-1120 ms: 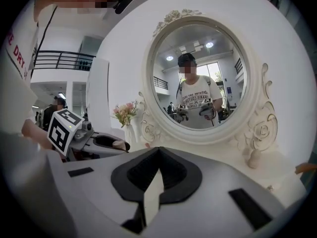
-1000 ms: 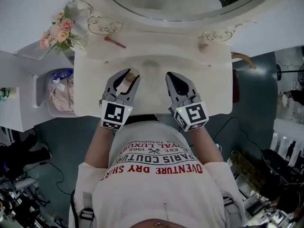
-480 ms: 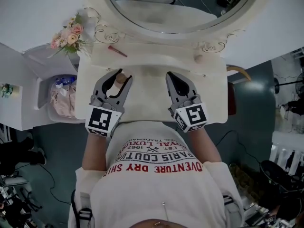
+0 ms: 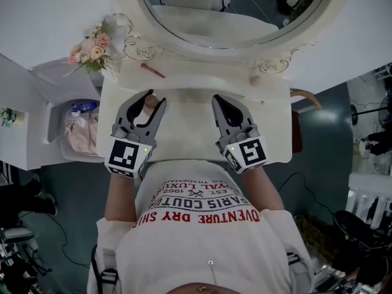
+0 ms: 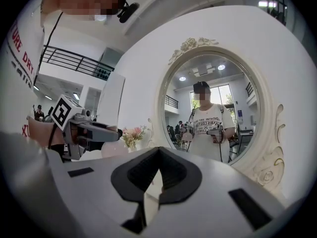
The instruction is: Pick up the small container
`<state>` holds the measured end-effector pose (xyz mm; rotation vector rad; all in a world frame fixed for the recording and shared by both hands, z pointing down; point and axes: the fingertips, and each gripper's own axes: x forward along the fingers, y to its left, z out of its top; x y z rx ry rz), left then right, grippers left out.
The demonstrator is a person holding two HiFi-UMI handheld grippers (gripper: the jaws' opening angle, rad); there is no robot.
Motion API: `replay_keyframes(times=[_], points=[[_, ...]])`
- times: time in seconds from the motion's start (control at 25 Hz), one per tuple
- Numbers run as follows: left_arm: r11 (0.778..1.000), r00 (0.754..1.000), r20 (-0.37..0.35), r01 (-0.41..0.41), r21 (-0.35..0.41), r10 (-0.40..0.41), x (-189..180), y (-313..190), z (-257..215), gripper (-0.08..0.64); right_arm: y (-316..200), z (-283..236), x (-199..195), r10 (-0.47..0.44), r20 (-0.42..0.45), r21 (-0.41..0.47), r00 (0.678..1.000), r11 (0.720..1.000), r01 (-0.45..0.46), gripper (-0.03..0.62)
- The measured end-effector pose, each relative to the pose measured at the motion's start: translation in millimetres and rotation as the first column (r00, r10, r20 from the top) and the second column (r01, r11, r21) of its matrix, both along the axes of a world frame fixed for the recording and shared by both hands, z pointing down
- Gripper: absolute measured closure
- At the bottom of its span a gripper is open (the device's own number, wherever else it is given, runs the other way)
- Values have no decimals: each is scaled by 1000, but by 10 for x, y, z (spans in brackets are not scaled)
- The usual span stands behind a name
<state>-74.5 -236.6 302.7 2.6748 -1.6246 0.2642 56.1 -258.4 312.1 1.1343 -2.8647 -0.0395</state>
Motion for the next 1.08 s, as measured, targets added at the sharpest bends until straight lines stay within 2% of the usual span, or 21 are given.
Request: replay_keyframes(times=[0.2, 1.08], points=[[1000, 1000, -4, -7, -9, 7, -18, 1, 44, 416, 54, -23, -44, -24, 23, 0, 999, 1000, 24, 594], [999, 1000, -2, -25, -41, 25, -71, 17, 138, 416, 17, 82, 43, 77, 6, -20, 997, 997, -77, 594]])
